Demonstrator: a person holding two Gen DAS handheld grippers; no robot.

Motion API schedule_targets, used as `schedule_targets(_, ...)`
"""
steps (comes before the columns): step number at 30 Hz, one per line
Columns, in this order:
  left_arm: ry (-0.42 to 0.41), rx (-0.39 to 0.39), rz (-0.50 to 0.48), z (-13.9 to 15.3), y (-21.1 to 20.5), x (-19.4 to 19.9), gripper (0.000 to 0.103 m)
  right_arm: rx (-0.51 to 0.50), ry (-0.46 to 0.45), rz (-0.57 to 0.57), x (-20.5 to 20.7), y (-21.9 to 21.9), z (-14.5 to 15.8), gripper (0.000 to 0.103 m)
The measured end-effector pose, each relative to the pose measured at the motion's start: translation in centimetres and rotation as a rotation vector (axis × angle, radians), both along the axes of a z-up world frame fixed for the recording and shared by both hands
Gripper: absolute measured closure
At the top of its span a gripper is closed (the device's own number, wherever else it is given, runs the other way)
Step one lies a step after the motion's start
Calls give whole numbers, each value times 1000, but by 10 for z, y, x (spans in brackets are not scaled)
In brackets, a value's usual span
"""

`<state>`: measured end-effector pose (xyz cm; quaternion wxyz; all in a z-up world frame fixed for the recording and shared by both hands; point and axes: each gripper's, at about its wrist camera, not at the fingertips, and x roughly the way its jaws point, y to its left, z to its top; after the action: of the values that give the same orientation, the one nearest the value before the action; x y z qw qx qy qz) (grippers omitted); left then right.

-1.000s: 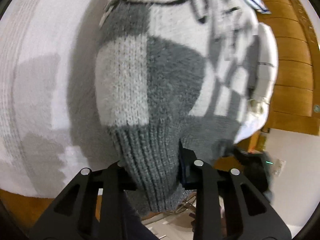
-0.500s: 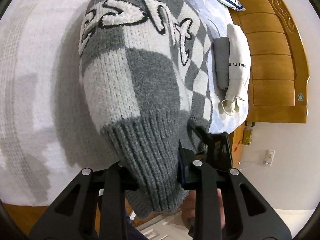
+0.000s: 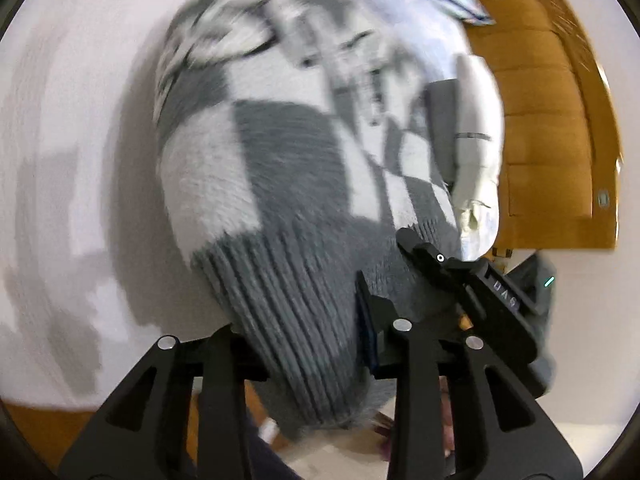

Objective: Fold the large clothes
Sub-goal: 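Grasp the grey ribbed hem of the folded cardigan with both grippers, then lift the folded cardigan with both grippers and carry it toward the headboard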

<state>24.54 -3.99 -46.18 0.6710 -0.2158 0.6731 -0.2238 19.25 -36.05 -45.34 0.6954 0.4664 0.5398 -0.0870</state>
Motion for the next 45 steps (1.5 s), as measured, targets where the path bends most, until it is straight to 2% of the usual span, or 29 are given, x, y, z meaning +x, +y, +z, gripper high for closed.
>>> schedule_targets(1, -42, 16, -12, 15, -1, 3, 74, -60, -11, 58, 12, 6, 18, 68)
schedule_targets(3, -63, 34, -23, 33, -2, 9, 74, -149, -2, 127, 24, 18, 44, 69)
schedule_targets(6, -113, 56, -29, 62, -3, 14, 74, -214, -13, 170, 39, 29, 74, 70)
schedule_targets(11, -189, 16, -21, 125, 6, 19, 74, -308, -101, 273, 40, 46, 140, 70)
schedule_targets(14, -208, -13, -11, 156, 10, 17, 74, -325, -132, 296, 49, 50, 174, 70)
schedule_targets(19, -261, -30, -36, 201, -1, 8, 74, -330, -167, 276, 36, 45, 214, 70)
schedule_targets(26, -355, -55, -80, 249, -39, 14, 74, -333, -232, 223, 41, 14, 262, 70)
schedule_targets(31, -401, -68, -115, 269, -94, 34, 74, -324, -272, 188, 56, -40, 282, 70)
schedule_targets(34, -430, -76, -126, 277, -150, 58, 74, -307, -291, 169, 74, -83, 287, 70)
schedule_targets(41, -469, -117, -81, 290, -301, 138, 74, -296, -373, 181, 156, -225, 306, 70)
schedule_targets(45, -520, -132, -61, 299, -381, 178, 74, -283, -456, 184, 202, -298, 310, 69)
